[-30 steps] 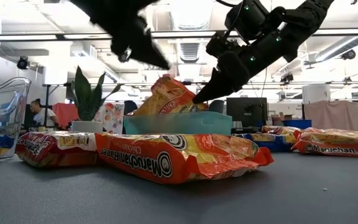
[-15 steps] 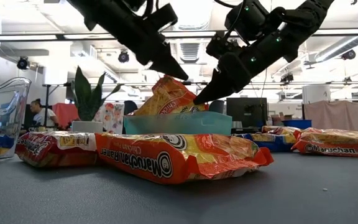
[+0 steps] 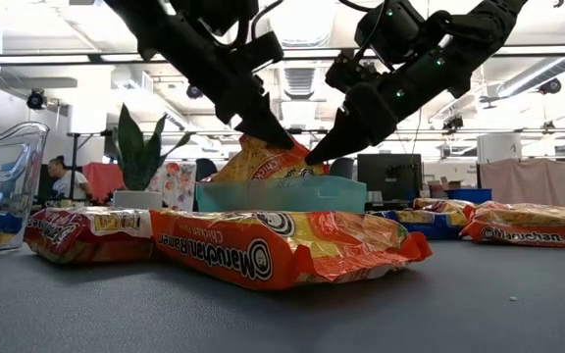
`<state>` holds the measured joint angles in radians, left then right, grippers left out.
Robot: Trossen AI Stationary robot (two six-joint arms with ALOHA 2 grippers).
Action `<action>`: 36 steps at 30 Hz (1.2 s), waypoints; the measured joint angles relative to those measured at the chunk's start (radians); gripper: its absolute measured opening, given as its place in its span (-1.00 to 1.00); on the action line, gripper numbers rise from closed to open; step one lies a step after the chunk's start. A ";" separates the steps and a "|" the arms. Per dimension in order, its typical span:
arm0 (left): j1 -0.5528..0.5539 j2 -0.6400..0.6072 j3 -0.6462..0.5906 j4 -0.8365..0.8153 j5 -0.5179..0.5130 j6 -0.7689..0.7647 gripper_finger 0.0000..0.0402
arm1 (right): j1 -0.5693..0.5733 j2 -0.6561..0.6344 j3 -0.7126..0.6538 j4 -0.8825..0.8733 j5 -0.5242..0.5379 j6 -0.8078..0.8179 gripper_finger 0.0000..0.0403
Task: Sort Maruchan noodles
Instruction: Put the orange noodle pack into the green bin
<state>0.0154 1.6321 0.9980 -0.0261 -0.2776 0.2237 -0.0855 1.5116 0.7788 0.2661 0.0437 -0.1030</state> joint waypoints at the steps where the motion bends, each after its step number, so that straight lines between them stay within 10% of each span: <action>1: -0.001 0.000 0.000 0.000 0.000 0.001 -0.31 | 0.000 0.000 0.000 0.000 0.000 0.006 -0.96; 9: -0.002 0.000 0.000 -0.043 -0.002 -0.010 -0.94 | 0.000 -0.020 0.000 0.000 0.009 0.041 -0.82; 24: -0.032 -0.045 0.000 0.019 -0.185 -0.149 -1.00 | 0.010 -0.308 0.000 -0.168 0.009 0.157 -0.49; 36: -0.172 -0.044 -0.049 0.170 -0.642 -0.252 -0.99 | 0.133 -0.378 -0.002 -0.185 0.019 0.158 -0.48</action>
<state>-0.1566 1.5882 0.9492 0.1438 -0.9194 -0.0279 0.0475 1.1334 0.7765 0.0815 0.0629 0.0552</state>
